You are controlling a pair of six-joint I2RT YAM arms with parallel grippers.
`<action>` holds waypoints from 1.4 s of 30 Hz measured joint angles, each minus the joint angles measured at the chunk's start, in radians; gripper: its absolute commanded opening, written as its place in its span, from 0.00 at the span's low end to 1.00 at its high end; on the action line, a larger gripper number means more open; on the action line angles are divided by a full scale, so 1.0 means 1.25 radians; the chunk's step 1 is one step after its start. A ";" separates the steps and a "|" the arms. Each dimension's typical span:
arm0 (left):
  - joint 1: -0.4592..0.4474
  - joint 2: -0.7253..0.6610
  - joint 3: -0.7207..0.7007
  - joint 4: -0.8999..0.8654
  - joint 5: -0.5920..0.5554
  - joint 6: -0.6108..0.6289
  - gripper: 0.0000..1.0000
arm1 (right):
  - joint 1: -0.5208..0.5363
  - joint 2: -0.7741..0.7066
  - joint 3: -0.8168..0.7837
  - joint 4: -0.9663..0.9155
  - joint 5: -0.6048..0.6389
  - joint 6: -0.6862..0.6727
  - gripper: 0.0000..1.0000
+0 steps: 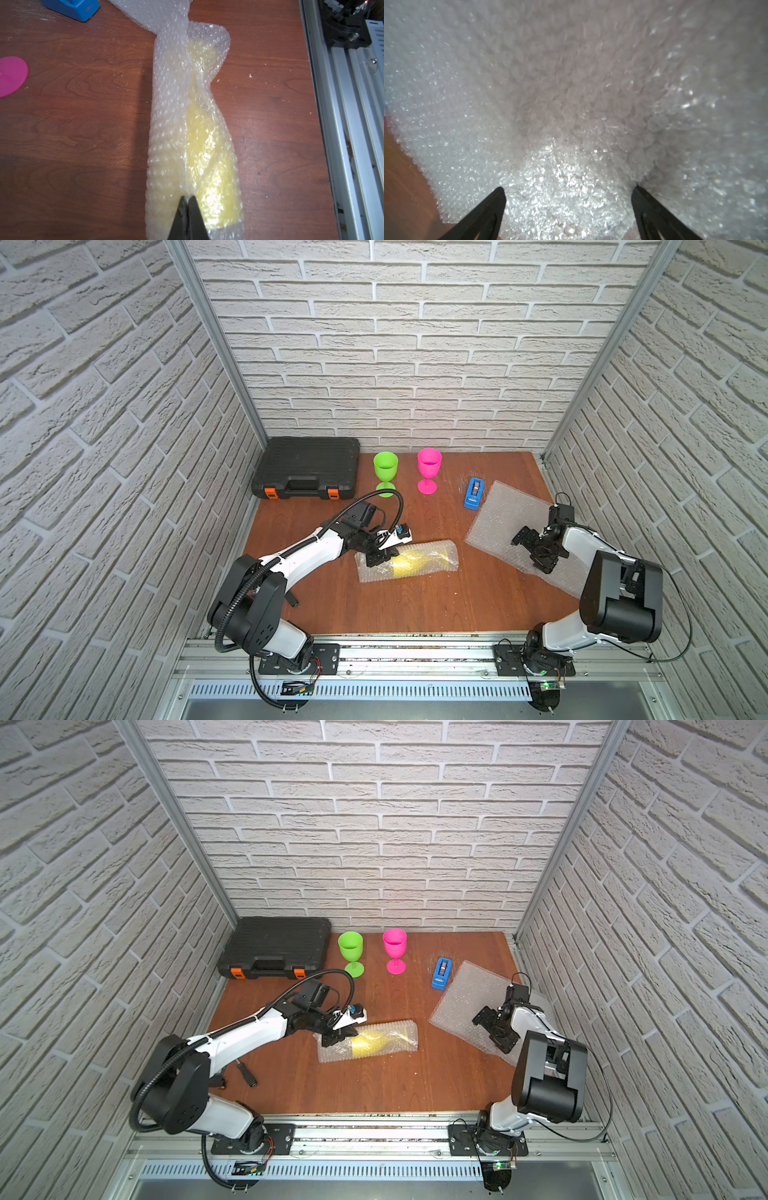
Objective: Wrap wine glasses in bubble wrap
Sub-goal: Adjust the bubble wrap at the center of the board.
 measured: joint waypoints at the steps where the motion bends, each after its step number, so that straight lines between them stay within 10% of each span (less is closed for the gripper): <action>1: 0.000 0.000 0.000 0.000 0.000 0.000 0.00 | -0.007 0.018 0.016 0.002 0.000 -0.002 0.94; 15: 0.000 0.000 0.000 0.000 0.000 0.000 0.00 | -0.025 0.238 0.260 0.090 -0.108 -0.069 0.81; 29: 0.000 0.000 0.000 0.000 0.000 0.000 0.00 | 0.006 0.211 0.455 0.002 -0.073 -0.091 0.83; 42: 0.000 0.000 0.000 0.000 0.006 -0.002 0.00 | -0.130 0.234 0.392 0.011 -0.089 -0.061 0.82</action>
